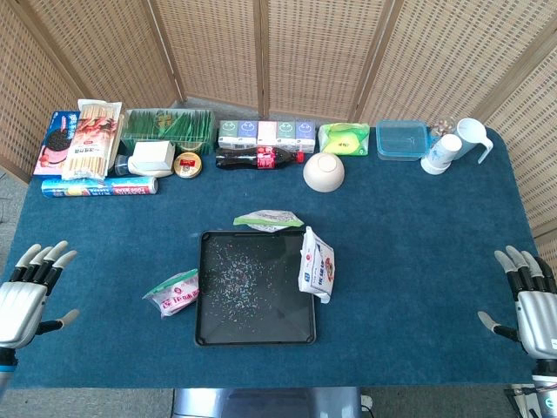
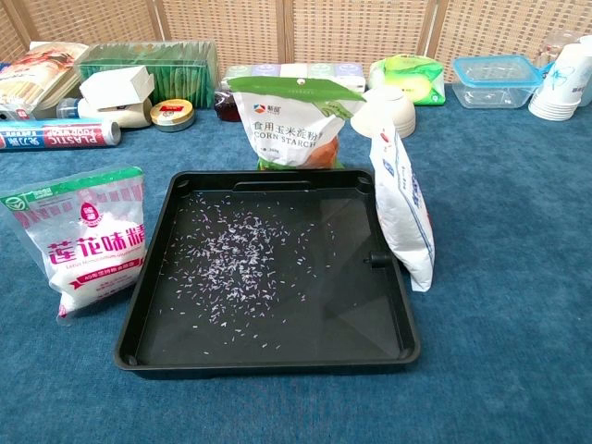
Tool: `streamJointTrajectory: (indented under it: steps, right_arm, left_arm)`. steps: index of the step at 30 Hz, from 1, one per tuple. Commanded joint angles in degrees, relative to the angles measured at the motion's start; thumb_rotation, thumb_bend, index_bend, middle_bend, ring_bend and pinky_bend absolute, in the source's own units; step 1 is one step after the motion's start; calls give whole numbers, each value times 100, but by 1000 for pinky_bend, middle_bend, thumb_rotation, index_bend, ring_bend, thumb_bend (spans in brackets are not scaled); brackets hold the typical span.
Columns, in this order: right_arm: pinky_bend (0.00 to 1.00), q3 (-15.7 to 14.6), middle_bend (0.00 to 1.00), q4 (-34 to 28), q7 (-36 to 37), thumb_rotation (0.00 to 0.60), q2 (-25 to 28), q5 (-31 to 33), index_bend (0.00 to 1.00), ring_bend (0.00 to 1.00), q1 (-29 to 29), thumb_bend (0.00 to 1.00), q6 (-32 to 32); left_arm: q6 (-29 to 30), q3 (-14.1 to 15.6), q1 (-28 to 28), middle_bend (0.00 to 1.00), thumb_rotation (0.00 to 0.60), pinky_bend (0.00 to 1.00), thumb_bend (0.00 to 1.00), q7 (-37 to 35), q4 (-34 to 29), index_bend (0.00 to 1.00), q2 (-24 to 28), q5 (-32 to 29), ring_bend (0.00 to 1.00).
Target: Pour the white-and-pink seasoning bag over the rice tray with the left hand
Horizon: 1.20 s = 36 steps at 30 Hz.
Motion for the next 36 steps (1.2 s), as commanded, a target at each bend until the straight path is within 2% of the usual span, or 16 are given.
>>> streamJointTrajectory:
  steps: [1, 6, 9, 12, 18, 21, 25, 36]
  right_arm:
    - [0, -6, 19, -7, 26, 600, 10, -13, 87, 2, -2, 0, 1]
    - [0, -11, 19, -15, 71, 600, 28, -17, 87, 2, -2, 0, -11]
    - [0, -16, 18, -25, 101, 600, 44, -24, 86, 2, -10, 0, -4]
    - [0, -16, 18, -45, 135, 600, 68, -35, 87, 2, -8, 0, -5]
    - [0, -32, 18, -50, 190, 600, 95, -71, 86, 2, -18, 0, 8]
    - [0, -33, 18, -43, 240, 600, 108, -65, 86, 2, -18, 0, -4]
    - [0, -24, 17, -37, 318, 600, 136, -60, 87, 2, -22, 0, 5]
    - [0, -13, 17, -14, 382, 600, 147, -24, 87, 2, -6, 0, -43]
  left_arm:
    - [-17, 3, -5, 0, 600, 0, 0, -2, 6, 0, -5, -7, 0]
    - [-147, 41, -53, 0, 600, 0, 0, -81, 46, 0, -56, -1, 0]
    - [-242, 65, -110, 0, 600, 0, 0, -399, 138, 0, -181, 42, 0]
    - [-642, 217, -290, 0, 600, 0, 0, -1456, 333, 0, -673, 168, 0]
    - [-684, 382, -341, 0, 600, 0, 0, -2112, 718, 0, -1406, 426, 0]
    - [-752, 409, -361, 0, 600, 0, 0, -2120, 960, 0, -1787, 436, 0]
    - [-741, 297, -379, 0, 600, 0, 0, -2139, 1208, 0, -2208, 315, 0]
    - [-972, 169, -507, 0, 600, 0, 0, -2263, 1484, 0, -2612, 12, 0]
